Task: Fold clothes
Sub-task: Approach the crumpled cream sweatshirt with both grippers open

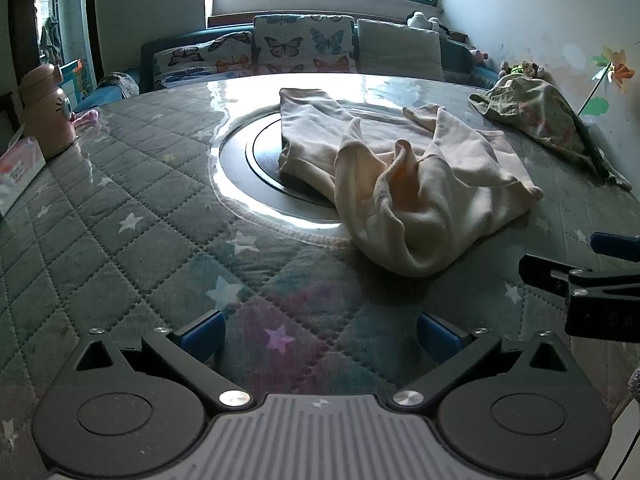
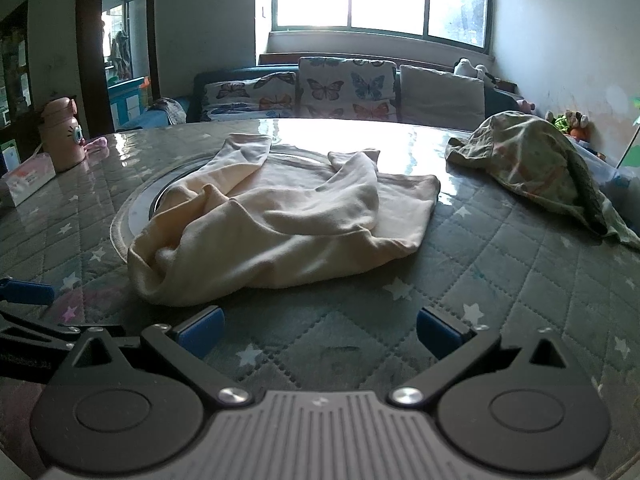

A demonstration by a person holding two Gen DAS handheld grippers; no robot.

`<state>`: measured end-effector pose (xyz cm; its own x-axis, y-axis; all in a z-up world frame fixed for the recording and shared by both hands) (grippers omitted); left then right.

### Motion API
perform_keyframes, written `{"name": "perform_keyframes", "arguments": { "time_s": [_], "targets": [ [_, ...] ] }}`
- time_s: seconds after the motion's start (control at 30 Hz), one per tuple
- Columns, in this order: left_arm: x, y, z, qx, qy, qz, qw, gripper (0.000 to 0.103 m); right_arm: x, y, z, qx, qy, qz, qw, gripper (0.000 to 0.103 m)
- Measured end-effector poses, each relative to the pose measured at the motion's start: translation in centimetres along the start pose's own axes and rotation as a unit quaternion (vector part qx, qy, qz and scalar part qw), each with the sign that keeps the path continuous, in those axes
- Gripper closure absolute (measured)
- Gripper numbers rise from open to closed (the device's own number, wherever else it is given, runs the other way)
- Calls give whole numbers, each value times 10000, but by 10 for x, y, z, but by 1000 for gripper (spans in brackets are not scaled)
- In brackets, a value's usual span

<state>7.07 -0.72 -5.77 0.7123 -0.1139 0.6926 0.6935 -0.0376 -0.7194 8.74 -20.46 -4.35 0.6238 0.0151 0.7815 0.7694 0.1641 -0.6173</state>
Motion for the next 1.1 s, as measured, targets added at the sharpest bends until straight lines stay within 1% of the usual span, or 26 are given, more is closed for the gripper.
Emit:
{"name": "perform_keyframes", "arguments": {
  "time_s": [0.73,1.1],
  "targets": [
    [2,3,-2,37,48,46,10000,0,-2,2,2,62,-11,49,10000,0],
    [10,9,1,-11,67,90,9999,0,2,12,5,99,-58,133,9998,0]
  ]
}}
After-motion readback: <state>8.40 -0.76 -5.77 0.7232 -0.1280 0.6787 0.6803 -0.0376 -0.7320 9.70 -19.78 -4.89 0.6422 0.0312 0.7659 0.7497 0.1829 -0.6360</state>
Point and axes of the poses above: each gripper's, at about its wrist camera, not at the fingertips, and y roughly the way its jaws point, z to its left, x to its top, the point moved 8 cm from there along y, roughly the way its jaws point, and after that the axes turned 7 degrees about y, right-handed, at the moved point
